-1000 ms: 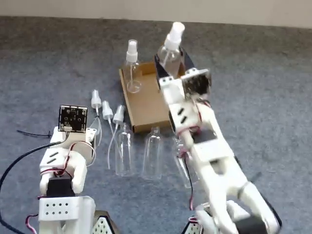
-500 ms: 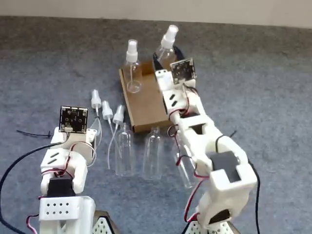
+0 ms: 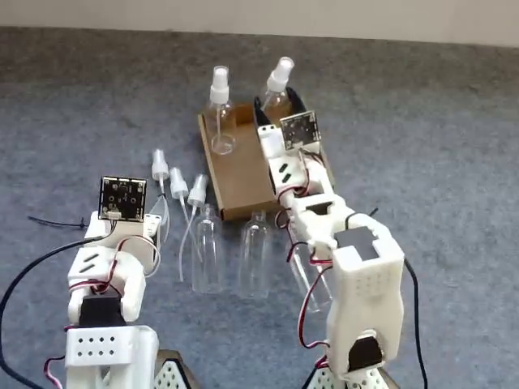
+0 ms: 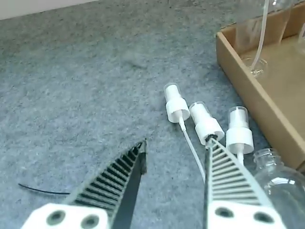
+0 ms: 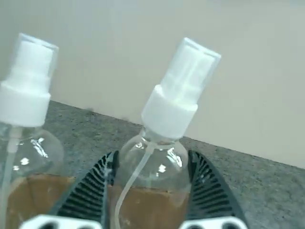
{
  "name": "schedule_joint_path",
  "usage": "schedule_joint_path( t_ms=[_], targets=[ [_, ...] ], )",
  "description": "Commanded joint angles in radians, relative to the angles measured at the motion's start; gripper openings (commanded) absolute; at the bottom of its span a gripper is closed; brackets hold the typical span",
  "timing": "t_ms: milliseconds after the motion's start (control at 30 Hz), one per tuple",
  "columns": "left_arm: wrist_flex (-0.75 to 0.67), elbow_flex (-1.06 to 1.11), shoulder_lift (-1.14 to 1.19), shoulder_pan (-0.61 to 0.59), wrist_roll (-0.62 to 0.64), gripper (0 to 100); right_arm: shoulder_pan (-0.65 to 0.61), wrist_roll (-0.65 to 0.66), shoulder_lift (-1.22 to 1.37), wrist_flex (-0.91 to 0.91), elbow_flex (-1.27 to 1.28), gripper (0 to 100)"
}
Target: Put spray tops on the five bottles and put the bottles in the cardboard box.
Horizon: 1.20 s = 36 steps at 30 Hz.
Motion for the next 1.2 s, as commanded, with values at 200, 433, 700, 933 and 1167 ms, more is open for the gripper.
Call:
schedule_joint_path(
  t_ms=[200, 433, 700, 933, 1167],
  targets=[
    [-0.029, -0.004, -0.012, -0.015, -0.003, 19, 0.013, 0.0, 0.018, -0.028, -0.076, 0.5],
    [-0.029, -0.004, -0.012, -0.015, -0.003, 19, 0.013, 0.0, 0.018, -0.028, -0.071, 1.1],
    [-0.029, -0.004, -0.012, -0.015, -0.003, 19, 0.007, 0.141, 0.018, -0.028, -0.071, 11.0],
    [-0.029, -0.004, -0.012, -0.015, -0.003, 19, 0.007, 0.141, 0.016, -0.027, -0.071, 13.5],
    [-0.029, -0.002, -0.012, -0.015, -0.003, 19, 0.007, 0.141, 0.016, -0.025, -0.071, 15.6]
  ],
)
